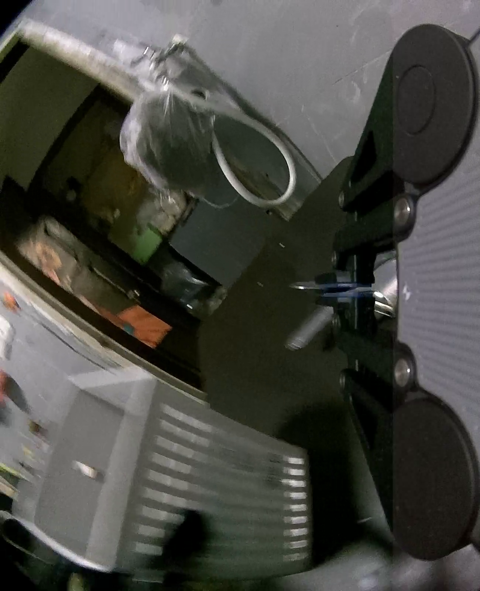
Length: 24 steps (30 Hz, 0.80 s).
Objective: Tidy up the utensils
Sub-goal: 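Lift the utensils with the right tool and drop them into the caddy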
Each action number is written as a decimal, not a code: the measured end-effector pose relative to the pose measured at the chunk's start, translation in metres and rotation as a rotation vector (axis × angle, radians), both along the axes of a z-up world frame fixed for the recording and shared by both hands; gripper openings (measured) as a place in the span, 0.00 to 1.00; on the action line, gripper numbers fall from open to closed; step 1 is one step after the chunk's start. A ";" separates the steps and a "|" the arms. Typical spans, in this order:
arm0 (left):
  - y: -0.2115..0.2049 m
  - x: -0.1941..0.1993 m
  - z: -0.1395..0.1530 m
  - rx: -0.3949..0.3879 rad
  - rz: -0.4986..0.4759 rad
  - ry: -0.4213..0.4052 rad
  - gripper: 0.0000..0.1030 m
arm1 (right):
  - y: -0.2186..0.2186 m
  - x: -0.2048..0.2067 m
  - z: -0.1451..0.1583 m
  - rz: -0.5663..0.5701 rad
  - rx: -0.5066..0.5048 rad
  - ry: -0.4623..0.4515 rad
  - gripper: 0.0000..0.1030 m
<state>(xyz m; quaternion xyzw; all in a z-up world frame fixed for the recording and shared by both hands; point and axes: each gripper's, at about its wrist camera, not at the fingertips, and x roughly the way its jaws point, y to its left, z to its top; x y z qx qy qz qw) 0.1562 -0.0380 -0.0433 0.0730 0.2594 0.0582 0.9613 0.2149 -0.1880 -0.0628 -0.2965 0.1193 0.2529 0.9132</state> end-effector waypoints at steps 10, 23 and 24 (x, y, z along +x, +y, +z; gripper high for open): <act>-0.004 -0.006 -0.002 0.006 -0.039 -0.005 0.81 | -0.061 -0.011 0.122 0.042 0.583 0.149 0.02; -0.004 -0.010 0.000 0.006 -0.076 0.003 0.81 | -0.046 0.010 0.167 0.358 0.781 0.282 0.02; -0.003 -0.010 0.000 0.006 -0.075 0.003 0.81 | -0.039 0.008 0.160 0.365 0.771 0.298 0.03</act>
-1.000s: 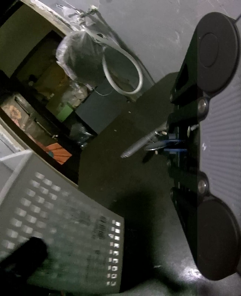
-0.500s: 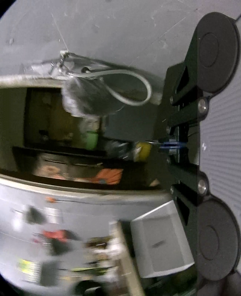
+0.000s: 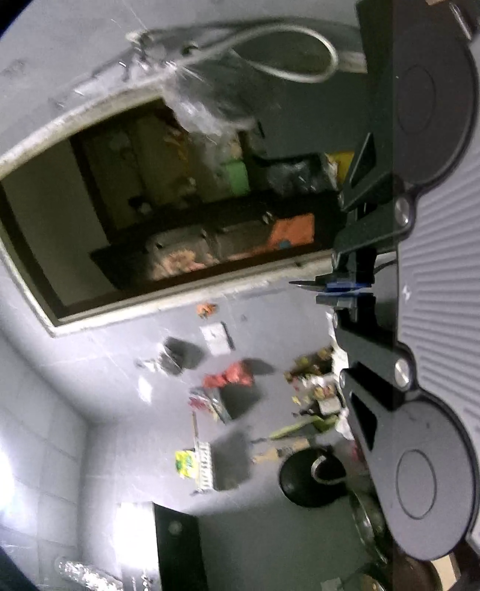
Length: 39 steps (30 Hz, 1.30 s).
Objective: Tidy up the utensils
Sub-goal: 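Lift the utensils with the right tool and drop them into the caddy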
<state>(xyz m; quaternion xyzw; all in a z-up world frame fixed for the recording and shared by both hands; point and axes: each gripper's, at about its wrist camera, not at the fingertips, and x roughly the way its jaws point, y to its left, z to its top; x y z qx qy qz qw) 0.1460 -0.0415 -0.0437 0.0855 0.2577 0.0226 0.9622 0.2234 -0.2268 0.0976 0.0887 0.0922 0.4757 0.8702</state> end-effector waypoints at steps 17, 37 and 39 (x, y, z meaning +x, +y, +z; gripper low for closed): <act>0.000 -0.001 -0.002 0.004 -0.001 -0.002 0.81 | 0.025 -0.009 -0.075 0.054 -0.145 0.152 0.03; 0.000 0.002 -0.003 0.004 -0.005 0.000 0.81 | -0.005 -0.019 -0.079 -0.024 -0.179 0.163 0.69; 0.000 0.002 -0.003 0.004 -0.004 0.000 0.81 | -0.013 -0.020 -0.076 -0.054 -0.170 0.156 0.79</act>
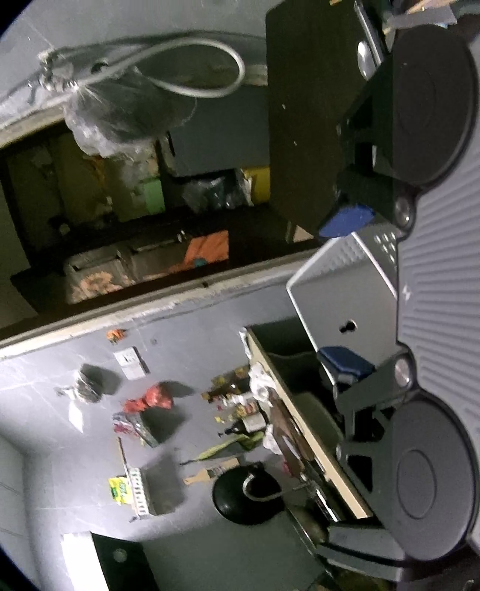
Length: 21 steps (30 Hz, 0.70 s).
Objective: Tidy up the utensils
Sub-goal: 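Lift the utensils with the right tool and drop them into the caddy, then lower the right tool to the pile and grasp a metal spoon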
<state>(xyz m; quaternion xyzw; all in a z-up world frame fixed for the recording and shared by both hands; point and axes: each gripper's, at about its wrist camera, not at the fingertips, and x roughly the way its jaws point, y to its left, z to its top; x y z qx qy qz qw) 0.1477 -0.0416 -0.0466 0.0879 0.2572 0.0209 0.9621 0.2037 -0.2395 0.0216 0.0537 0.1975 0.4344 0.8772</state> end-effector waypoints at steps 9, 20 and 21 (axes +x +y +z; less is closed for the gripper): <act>0.000 0.002 -0.001 -0.002 0.004 0.004 0.81 | -0.019 -0.001 0.002 -0.163 -0.058 -0.059 1.00; 0.000 0.001 -0.001 0.000 0.017 0.005 0.81 | -0.009 0.022 -0.036 -0.291 -0.288 -0.066 1.00; 0.000 0.001 -0.001 -0.001 0.018 0.005 0.81 | -0.006 0.026 -0.041 -0.291 -0.311 -0.075 1.00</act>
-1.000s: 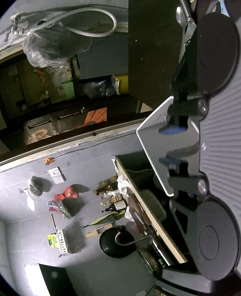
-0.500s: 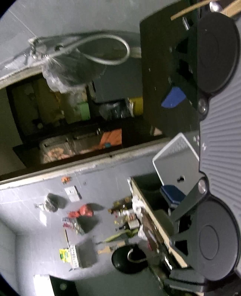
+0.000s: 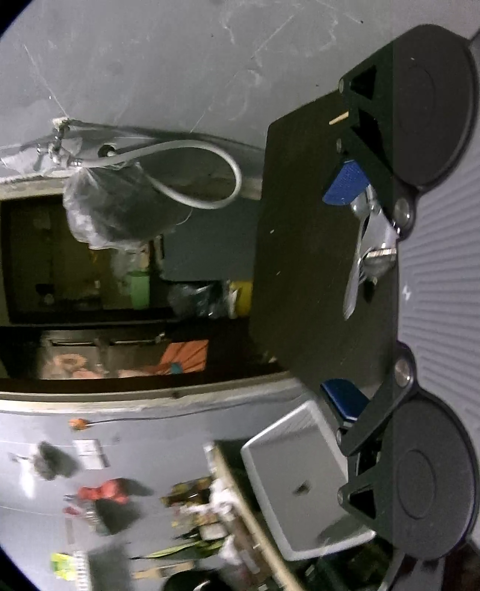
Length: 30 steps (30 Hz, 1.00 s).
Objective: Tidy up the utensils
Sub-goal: 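Lower the right tool to the pile and grasp a metal spoon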
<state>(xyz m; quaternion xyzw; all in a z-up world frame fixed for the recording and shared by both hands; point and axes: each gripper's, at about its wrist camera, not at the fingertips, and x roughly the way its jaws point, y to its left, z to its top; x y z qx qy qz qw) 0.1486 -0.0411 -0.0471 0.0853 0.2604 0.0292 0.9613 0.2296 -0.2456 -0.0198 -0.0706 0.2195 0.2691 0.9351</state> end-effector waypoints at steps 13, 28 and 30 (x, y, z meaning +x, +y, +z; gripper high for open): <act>-0.003 0.000 0.002 0.000 0.009 -0.001 0.81 | 0.048 0.016 -0.058 0.079 -0.354 -0.080 1.00; -0.003 -0.004 0.003 -0.005 0.024 0.000 0.81 | 0.094 0.021 -0.111 0.169 -0.584 -0.317 0.99; -0.002 -0.005 0.003 -0.006 0.025 0.000 0.81 | 0.097 0.024 -0.115 0.171 -0.581 -0.315 0.98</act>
